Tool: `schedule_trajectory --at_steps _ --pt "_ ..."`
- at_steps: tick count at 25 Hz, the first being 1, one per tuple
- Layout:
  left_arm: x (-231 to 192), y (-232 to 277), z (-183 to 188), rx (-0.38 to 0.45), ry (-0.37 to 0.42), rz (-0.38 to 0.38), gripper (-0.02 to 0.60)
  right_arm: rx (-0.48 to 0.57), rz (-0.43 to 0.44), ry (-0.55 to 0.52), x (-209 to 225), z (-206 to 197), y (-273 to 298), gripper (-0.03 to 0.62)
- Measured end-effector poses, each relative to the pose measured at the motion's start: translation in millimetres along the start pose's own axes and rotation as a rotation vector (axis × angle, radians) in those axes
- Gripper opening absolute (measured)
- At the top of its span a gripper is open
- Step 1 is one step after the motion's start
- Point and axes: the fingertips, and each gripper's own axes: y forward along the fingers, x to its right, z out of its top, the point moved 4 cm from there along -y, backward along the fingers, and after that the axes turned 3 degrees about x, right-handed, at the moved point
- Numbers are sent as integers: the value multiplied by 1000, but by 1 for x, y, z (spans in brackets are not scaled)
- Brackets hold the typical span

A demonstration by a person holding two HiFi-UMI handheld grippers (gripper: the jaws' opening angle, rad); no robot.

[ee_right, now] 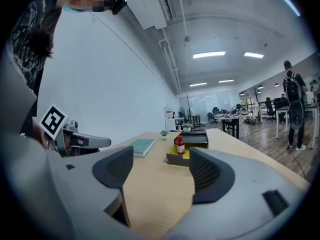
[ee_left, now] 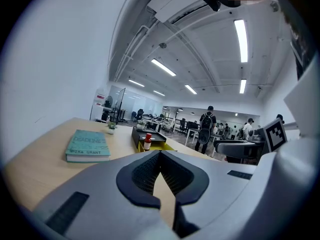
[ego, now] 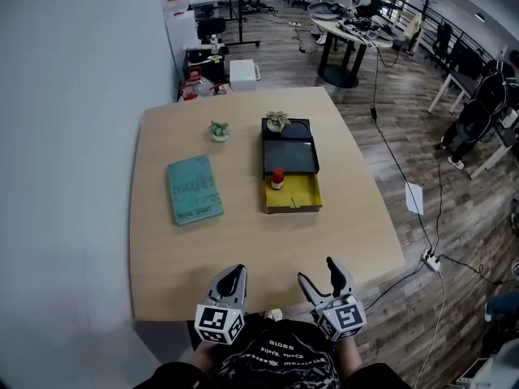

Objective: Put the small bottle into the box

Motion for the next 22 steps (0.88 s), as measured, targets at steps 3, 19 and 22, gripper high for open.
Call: schedule_trajectory --at_steps 3,19,22 --pt "3 -2 3 2 0 -3 5 6 6 -12 -3 7 1 294" --pt "-2 5 5 -5 -10 -67 5 39 50 56 -5 12 19 6" --pt "-5 7 6 -7 1 -66 5 25 52 41 -7 13 26 6"
